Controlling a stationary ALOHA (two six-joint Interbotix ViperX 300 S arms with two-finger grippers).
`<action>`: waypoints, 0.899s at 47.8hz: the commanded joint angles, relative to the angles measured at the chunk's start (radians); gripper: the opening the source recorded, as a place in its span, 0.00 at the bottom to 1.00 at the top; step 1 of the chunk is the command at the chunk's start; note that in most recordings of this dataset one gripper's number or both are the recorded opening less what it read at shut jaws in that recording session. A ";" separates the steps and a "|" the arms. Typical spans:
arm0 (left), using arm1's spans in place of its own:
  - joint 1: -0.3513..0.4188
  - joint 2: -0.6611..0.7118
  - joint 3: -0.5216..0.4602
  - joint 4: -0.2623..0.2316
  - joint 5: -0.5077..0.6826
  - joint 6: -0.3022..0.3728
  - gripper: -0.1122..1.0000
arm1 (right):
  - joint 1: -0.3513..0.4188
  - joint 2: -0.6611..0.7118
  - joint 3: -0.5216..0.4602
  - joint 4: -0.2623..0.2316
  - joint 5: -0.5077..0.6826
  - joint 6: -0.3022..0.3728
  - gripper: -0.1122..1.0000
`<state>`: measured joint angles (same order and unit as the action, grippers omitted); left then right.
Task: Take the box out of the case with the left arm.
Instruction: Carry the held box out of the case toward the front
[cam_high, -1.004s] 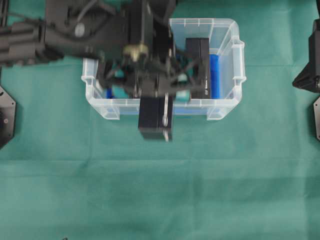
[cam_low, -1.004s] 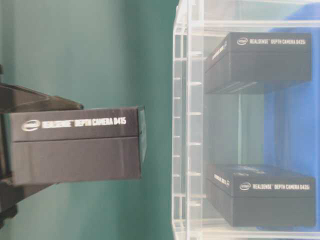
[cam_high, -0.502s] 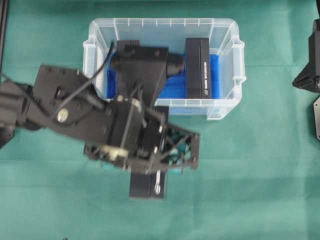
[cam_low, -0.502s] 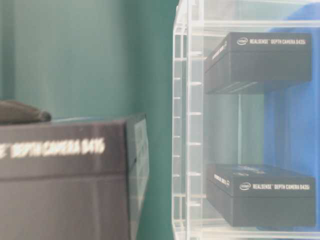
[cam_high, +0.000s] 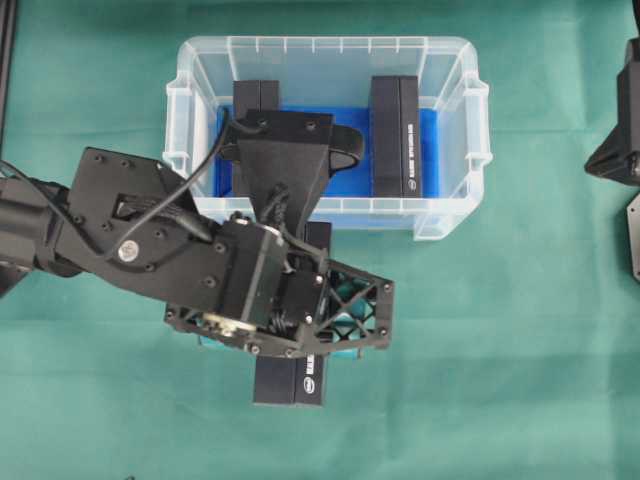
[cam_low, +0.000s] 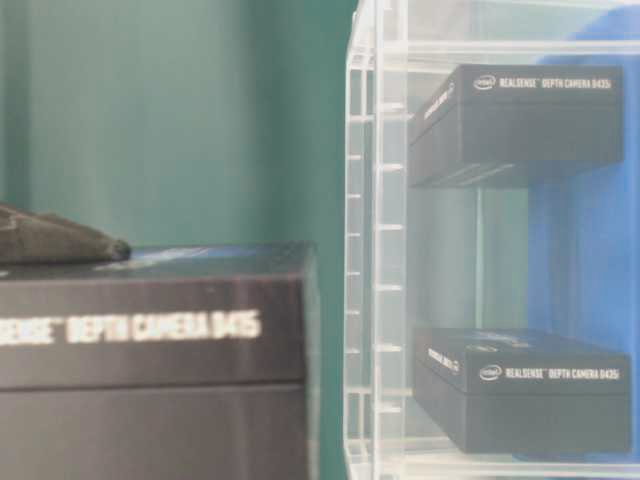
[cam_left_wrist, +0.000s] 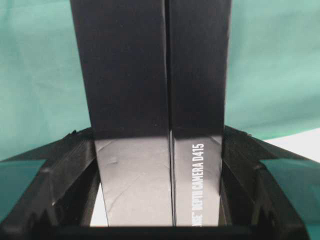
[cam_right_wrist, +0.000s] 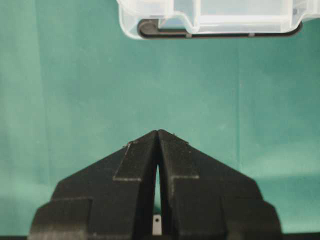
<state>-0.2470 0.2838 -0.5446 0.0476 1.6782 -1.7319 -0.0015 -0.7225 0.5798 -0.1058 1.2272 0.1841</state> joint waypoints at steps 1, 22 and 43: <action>-0.002 -0.063 0.003 0.006 -0.023 -0.003 0.65 | -0.002 -0.002 -0.014 0.000 -0.002 0.002 0.13; -0.009 -0.066 0.187 0.005 -0.216 -0.008 0.65 | -0.002 0.003 -0.014 0.000 -0.002 0.002 0.13; -0.011 -0.044 0.466 0.005 -0.499 -0.011 0.65 | -0.002 0.005 -0.014 0.000 -0.002 0.002 0.13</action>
<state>-0.2546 0.2654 -0.0936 0.0476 1.2088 -1.7395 -0.0015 -0.7194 0.5783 -0.1043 1.2272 0.1841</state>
